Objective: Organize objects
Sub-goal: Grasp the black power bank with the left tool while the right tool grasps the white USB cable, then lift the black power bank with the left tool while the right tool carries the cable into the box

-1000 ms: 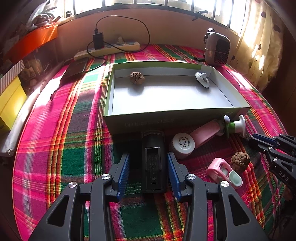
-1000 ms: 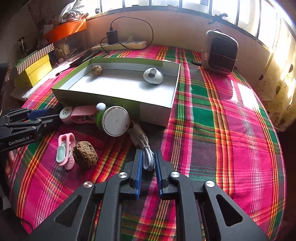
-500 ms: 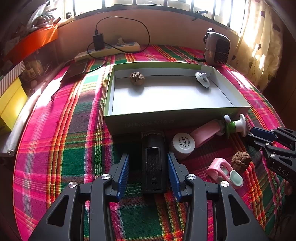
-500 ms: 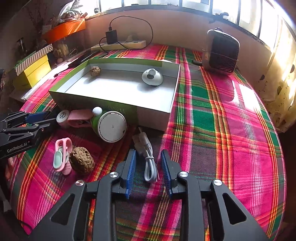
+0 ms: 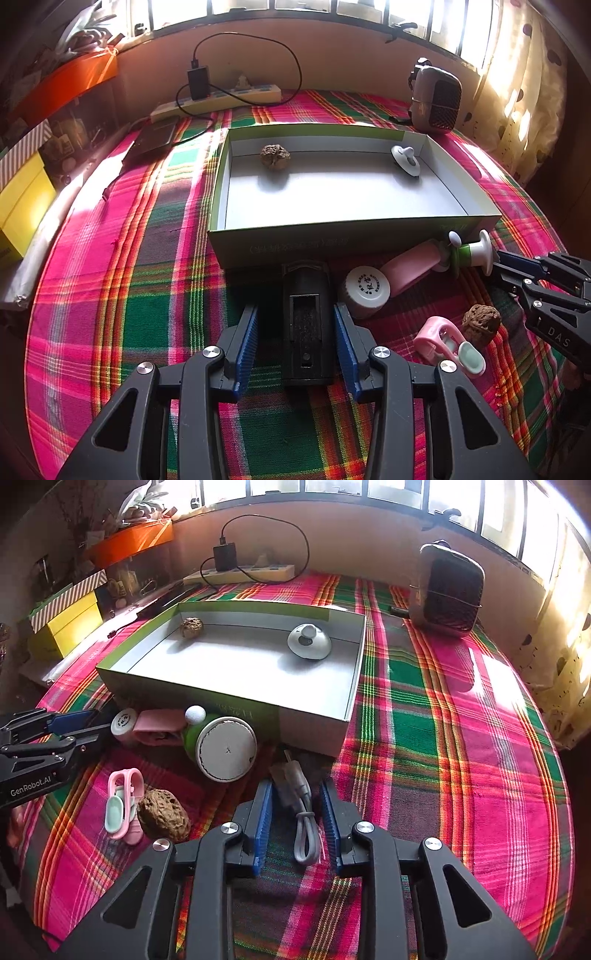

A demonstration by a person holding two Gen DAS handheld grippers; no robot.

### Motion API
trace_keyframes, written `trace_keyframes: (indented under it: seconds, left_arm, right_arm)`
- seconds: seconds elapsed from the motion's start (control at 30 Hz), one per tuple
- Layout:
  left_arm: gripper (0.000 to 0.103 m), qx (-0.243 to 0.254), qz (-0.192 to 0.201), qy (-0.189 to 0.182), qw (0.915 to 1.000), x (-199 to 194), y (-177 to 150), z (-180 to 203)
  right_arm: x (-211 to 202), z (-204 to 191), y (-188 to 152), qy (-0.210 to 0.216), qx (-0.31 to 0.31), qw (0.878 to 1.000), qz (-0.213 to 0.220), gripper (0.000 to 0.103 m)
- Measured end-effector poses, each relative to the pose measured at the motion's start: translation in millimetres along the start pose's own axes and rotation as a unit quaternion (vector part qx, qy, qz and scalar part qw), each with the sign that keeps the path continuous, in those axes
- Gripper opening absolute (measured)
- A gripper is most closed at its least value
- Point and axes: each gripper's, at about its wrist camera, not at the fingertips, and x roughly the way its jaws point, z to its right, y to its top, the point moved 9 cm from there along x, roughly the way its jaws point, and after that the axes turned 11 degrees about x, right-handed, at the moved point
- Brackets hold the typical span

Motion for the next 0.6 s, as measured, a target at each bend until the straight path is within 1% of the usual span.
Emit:
trace_keyframes:
  seconds: [0.17,0.2,0.6]
  left_arm:
    - [0.029,0.001,0.002,0.008,1.0000,-0.2,-1.3,-3.7]
    - [0.025,-0.001,0.002,0.010,0.9999,-0.1,-1.5,-5.4]
    - [0.025,-0.005,0.001,0.007,1.0000,0.4,-0.5,-6.3]
  right_arm:
    - [-0.3,-0.7,0.0,-0.003,0.000,1.000,0.001,0.021]
    - [-0.3,-0.5,0.1,-0.003,0.001,1.000,0.001,0.021]
    - [-0.5,1.4,0.5,-0.006,0.012,1.000,0.002,0.021]
